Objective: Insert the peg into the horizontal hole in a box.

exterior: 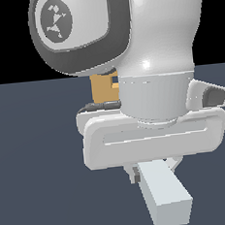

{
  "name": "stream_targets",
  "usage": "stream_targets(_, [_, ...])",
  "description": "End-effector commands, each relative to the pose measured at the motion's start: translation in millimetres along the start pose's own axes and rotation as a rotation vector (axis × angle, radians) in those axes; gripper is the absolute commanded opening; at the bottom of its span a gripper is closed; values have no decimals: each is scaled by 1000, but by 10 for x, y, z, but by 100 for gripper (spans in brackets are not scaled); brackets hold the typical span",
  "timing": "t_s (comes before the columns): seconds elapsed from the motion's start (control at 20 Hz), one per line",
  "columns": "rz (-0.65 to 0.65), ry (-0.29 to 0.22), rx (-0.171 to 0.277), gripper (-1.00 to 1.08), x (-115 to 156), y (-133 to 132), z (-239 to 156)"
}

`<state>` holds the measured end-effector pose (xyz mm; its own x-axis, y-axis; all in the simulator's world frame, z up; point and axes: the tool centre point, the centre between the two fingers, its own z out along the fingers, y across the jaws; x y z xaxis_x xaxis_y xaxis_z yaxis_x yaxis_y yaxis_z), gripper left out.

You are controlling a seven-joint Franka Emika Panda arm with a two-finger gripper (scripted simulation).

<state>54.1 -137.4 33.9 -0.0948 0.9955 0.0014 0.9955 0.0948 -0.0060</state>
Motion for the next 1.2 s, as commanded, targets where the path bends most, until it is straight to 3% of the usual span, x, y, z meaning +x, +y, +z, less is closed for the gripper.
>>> stream_targets(0.0, [9,-1,-5,-100,147,-9,-110])
stream_targets(0.8, [109,-1,-6,-100,1517,-170,-889])
stream_targets(1.15, [137,-1,-6,-100,1909,-171,-1115])
